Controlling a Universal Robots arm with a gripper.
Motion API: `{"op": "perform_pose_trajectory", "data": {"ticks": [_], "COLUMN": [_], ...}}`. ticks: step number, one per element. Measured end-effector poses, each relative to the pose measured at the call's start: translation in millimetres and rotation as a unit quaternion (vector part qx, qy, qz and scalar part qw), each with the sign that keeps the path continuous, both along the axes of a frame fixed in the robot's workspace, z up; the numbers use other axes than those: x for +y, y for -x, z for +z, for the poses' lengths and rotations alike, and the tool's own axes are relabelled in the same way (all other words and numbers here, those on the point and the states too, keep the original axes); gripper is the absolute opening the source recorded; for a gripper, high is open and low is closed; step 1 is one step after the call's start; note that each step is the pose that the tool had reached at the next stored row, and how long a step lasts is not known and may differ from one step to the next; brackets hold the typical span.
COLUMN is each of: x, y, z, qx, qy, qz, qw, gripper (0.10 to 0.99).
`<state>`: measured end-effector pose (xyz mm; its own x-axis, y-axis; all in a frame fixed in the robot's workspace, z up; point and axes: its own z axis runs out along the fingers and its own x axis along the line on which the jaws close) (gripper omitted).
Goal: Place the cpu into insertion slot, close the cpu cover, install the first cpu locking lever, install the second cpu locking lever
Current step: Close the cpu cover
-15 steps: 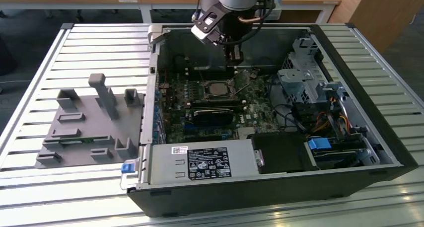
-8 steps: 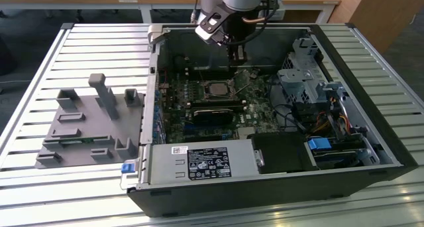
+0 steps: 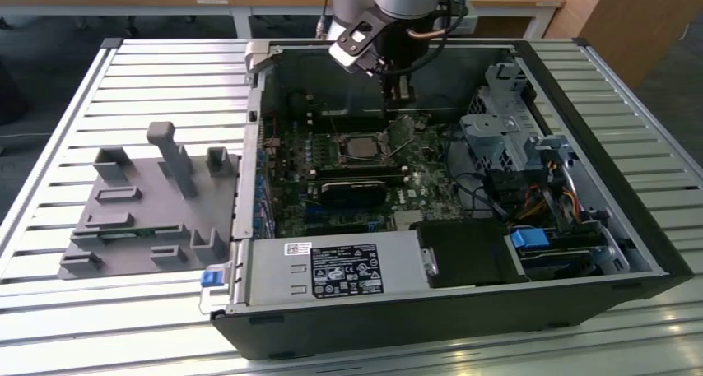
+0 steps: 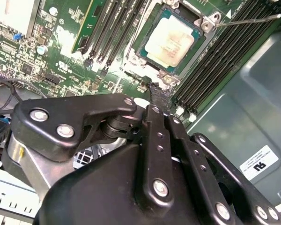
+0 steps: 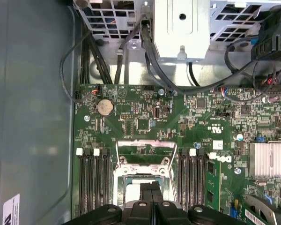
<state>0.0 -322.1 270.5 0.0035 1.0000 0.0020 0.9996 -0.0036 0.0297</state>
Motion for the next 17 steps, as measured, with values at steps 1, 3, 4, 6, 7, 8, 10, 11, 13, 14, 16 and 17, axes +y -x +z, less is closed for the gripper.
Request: {"op": "perform_pose_trajectory", "data": {"ticks": [1,3,4,6,7,8,10,11,13,14,16,17], "x": [0.0,0.0,0.0,0.0,0.0,0.0,0.0,0.1,0.1,0.1,0.3,0.3], "y": [-0.8,-2.5,-3.2,-4.3,-5.0,-5.6,-6.7,-7.5,-9.2,-10.2,-12.8,-14.1], "z": [0.0,0.0,0.0,0.0,0.0,0.0,0.0,0.0,-0.1,-0.2,-0.5,-0.8], "qx": [0.0,0.0,0.0,0.0,0.0,0.0,0.0,0.0,0.0,0.0,0.0,0.0], "qy": [0.0,0.0,0.0,0.0,0.0,0.0,0.0001,0.0001,0.0001,0.0,0.0,0.0], "qz": [0.0,0.0,0.0,0.0,0.0,0.0,0.0,0.0,0.0,0.0,0.0,0.0], "qw": [1.0,1.0,1.0,1.0,1.0,1.0,1.0,1.0,1.0,1.0,1.0,1.0], "gripper": [0.106,0.106,0.106,0.106,0.106,0.106,0.106,0.106,0.106,0.106,0.106,0.106]}}
